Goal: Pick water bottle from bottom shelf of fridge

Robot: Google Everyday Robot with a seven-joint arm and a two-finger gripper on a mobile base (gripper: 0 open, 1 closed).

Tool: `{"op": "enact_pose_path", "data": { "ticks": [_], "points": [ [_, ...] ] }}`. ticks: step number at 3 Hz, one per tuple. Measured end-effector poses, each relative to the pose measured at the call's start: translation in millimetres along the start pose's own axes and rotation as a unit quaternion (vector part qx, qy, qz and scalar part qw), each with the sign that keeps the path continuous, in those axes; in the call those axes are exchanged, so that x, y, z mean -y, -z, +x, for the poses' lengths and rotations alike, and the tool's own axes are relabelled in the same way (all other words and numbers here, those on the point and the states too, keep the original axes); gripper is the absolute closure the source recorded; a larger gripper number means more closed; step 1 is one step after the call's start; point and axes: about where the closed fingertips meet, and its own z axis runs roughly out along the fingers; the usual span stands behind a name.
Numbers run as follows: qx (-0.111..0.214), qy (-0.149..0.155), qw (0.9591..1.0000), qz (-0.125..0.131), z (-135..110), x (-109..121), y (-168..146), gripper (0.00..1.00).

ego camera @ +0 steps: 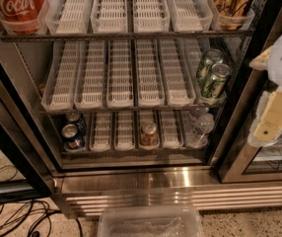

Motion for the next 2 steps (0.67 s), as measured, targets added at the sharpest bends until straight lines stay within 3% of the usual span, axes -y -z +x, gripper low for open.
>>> {"op": "enact_pose_path", "data": {
  "ticks": [2],
  "points": [
    [0.011, -0.037, 0.999, 0.022, 49, -24, -83, 0.0]
  ]
}}
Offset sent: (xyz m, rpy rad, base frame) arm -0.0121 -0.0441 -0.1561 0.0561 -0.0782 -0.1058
